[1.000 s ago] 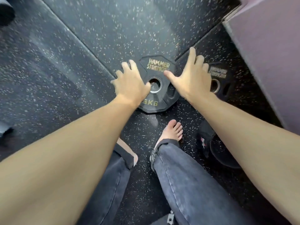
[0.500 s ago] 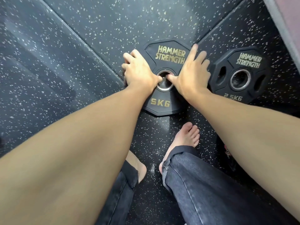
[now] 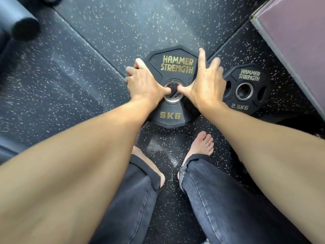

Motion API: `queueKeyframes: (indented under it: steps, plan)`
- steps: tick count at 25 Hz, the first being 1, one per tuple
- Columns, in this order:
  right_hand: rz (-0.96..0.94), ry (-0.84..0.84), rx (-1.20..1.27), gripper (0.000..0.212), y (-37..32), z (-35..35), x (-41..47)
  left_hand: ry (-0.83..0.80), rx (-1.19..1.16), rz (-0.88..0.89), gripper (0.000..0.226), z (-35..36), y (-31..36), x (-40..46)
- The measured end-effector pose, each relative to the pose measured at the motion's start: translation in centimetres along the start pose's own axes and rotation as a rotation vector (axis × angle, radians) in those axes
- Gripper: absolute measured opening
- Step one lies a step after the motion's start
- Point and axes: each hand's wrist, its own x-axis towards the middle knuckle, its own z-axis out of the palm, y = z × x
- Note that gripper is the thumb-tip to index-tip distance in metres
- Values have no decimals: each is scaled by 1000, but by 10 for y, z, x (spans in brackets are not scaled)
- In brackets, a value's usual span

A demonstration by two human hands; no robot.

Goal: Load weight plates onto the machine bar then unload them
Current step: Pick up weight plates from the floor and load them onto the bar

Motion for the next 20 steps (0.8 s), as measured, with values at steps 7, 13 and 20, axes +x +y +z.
queueKeyframes:
  steps: [7, 13, 20]
  plan:
    - [-105, 223, 115, 116, -21, -199, -39, 148, -200, 37, 104, -180, 39, -78]
    - [-142, 461, 250, 113, -27, -425, -86, 340, -288, 198, 109, -391, 101, -174]
    - [-347, 914, 419, 109, -64, -706, -183, 709, -367, 365, 102, -661, 123, -330]
